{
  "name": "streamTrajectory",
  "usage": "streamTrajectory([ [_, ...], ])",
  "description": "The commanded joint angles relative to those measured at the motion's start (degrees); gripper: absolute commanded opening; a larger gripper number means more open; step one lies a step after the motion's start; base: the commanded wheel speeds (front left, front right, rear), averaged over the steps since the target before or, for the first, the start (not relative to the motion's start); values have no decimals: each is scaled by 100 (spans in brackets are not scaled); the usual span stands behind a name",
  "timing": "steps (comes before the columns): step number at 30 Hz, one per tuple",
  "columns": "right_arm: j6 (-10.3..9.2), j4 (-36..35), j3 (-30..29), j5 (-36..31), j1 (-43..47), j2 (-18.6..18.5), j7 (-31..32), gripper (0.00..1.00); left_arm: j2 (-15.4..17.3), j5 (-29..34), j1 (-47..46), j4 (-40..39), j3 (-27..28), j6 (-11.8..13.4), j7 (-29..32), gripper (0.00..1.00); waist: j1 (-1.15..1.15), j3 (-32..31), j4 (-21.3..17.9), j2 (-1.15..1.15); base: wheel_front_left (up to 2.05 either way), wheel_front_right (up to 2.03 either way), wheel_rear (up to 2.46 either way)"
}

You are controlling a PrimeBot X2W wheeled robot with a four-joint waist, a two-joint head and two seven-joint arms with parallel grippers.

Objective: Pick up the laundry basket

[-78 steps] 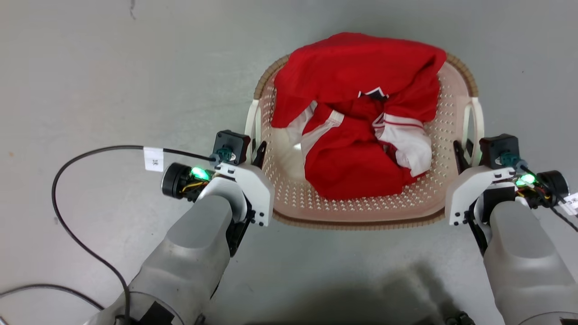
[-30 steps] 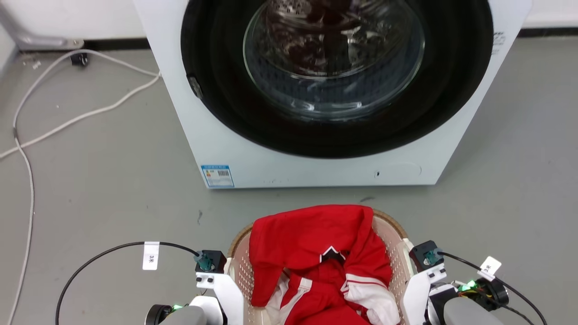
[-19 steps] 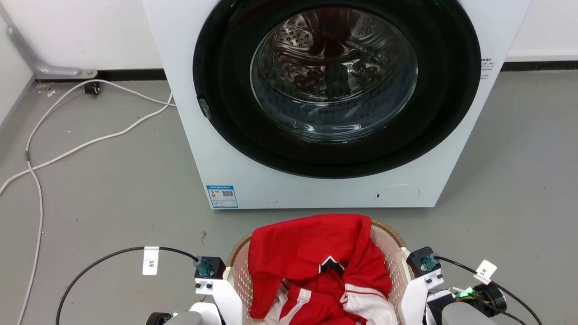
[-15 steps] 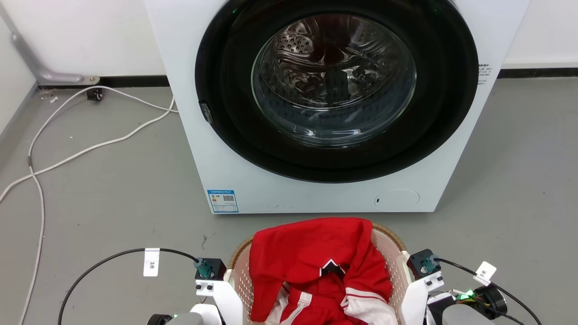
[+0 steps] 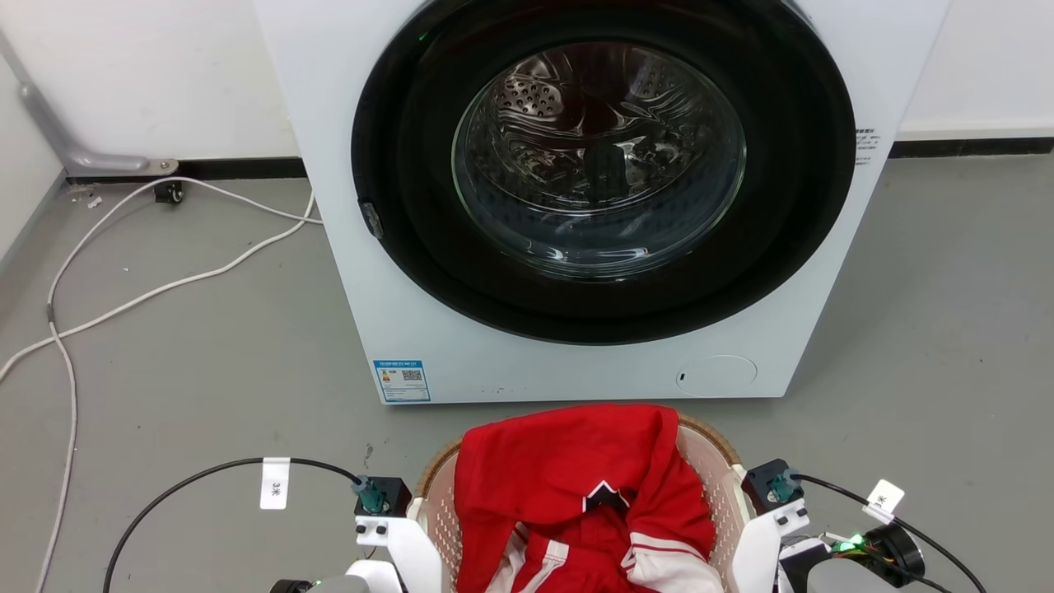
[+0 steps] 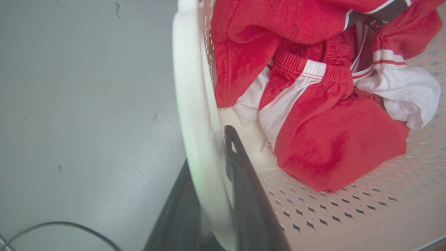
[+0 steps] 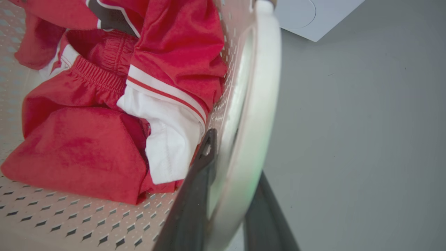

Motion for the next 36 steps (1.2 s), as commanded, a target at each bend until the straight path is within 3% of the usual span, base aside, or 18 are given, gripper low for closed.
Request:
streamTrajectory([
  [1,68,-30,89,23,41,77,-15,0,-105,-20,-11,-83,-26,-80,-46,0,0,2,0,0,0,0,0],
  [36,68,-26,461,473,11,5,-62,0,-59,-337,-103,-12,-320,-78,-130,0,0,30,-11,0,0,0,0],
])
